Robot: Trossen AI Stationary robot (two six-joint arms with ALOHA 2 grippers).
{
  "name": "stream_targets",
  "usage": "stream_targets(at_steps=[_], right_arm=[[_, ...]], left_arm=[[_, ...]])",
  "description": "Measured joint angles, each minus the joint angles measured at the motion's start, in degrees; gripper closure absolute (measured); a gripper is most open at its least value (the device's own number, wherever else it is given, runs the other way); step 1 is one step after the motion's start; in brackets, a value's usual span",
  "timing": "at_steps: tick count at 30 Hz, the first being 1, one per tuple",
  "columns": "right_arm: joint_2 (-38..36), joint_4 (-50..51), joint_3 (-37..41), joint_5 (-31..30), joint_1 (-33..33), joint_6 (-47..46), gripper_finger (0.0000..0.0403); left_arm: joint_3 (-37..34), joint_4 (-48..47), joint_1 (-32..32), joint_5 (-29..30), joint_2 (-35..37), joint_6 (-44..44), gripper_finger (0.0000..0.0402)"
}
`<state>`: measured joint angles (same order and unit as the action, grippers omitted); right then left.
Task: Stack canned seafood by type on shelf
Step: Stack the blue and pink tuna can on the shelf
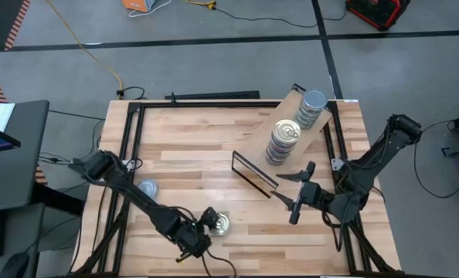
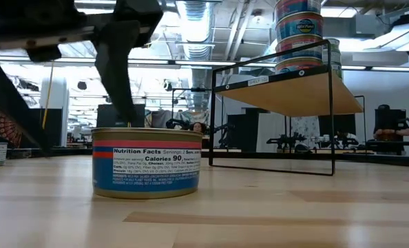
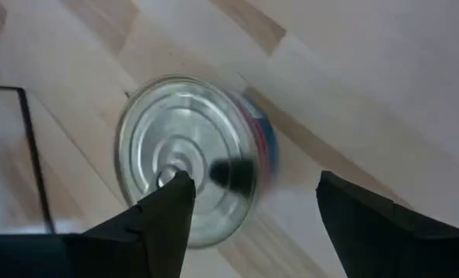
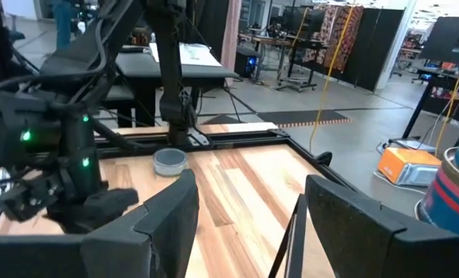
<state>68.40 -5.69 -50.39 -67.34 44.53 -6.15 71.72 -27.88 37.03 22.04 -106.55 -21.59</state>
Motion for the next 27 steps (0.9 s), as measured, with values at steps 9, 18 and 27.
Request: stream_targets(at_steps=[9,18,27], right_arm=[[0.2,-0.1,0.0,0.0,-0.7,0.0,0.0132],[0.2,-0.4,0.0,0.0,-0.7,0.1,0.0132],[0.2,-0.3,0.0,0.0,-0.7,0.3,0.0132]], left_arm=[[0.0,7.3,0.9,11.4,-6.0,-1.8,0.0194],[0.1,8.6,-0.8,17.4,-7.7,1.3,0.0290],[0.2,8.0,-3.0,15.5,-7.5,6.4,0.0393]])
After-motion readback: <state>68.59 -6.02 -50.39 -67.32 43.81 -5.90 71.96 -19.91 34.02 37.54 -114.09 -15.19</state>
